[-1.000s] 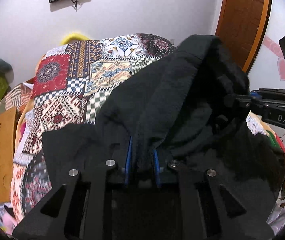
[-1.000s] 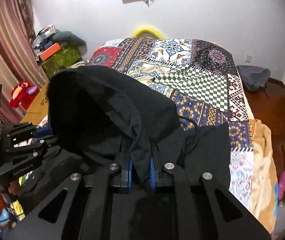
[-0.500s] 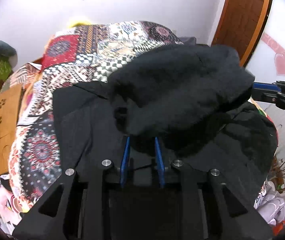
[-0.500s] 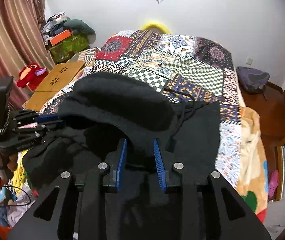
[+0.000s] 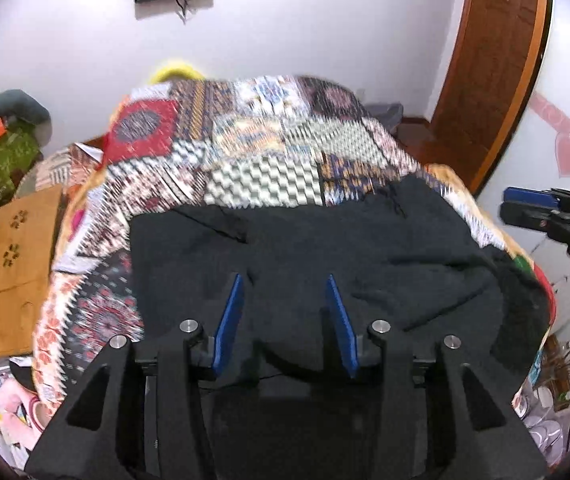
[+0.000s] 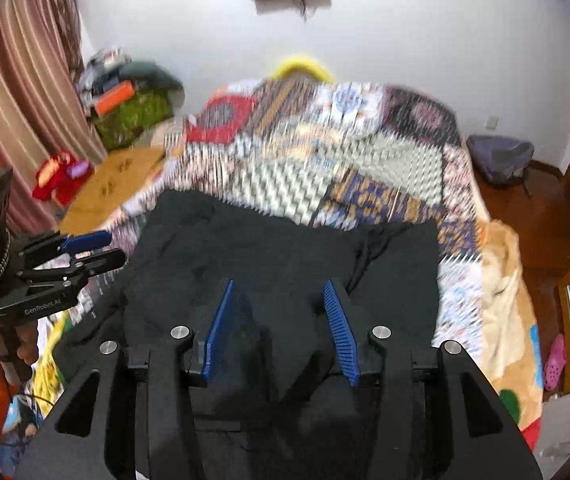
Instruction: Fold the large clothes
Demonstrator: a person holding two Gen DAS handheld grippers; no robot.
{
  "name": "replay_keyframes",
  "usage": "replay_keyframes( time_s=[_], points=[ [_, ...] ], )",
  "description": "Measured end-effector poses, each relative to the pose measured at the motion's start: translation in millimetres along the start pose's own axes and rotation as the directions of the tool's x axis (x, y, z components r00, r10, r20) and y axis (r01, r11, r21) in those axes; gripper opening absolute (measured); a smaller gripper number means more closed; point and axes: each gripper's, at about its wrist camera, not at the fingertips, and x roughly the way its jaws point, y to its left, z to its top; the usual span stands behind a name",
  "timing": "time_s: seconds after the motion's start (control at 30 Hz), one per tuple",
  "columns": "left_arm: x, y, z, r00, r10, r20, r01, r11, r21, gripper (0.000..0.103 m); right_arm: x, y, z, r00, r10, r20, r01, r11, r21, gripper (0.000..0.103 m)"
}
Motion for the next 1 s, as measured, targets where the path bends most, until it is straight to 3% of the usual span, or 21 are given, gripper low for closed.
replay_keyframes(
  time_s=[0.23, 0.33, 0.53, 0.77, 1.0],
  points=[
    [59, -5, -32, 0.99, 0.001, -0.142, -0.001, 1.0, 0.001, 0.047, 60, -12, -42, 0.985, -0.023, -0.174, 0.024, 1.0, 0.006, 0.044],
    [75, -2, -47, 0.985, 0.01, -0.172, -0.013, 1.0, -0.013, 0.056, 61, -17, -50, 0.986, -0.009, -0.167, 0.012, 1.0, 0.019, 0.044],
    [76, 9, -50, 0.982, -0.024, -0.188, 0.011, 0.998, -0.07, 0.059, 49, -17, -39, 0.985, 0.0, -0.171, 0.004, 1.0, 0.026, 0.044],
    [32, 33, -19, 0.998, 0.025, -0.061, -0.031, 0.995, -0.098, 0.059, 10, -27, -15, 0.999, -0.014, -0.05, 0.016, 1.0, 0.027, 0.044],
    [-2, 98, 4, 0.995, 0.094, 0.038, -0.082, 0.968, -0.237, 0.061, -14, -62, 5, 0.997, -0.069, 0.046, 0.063, 0.992, 0.111, 0.05]
  ],
)
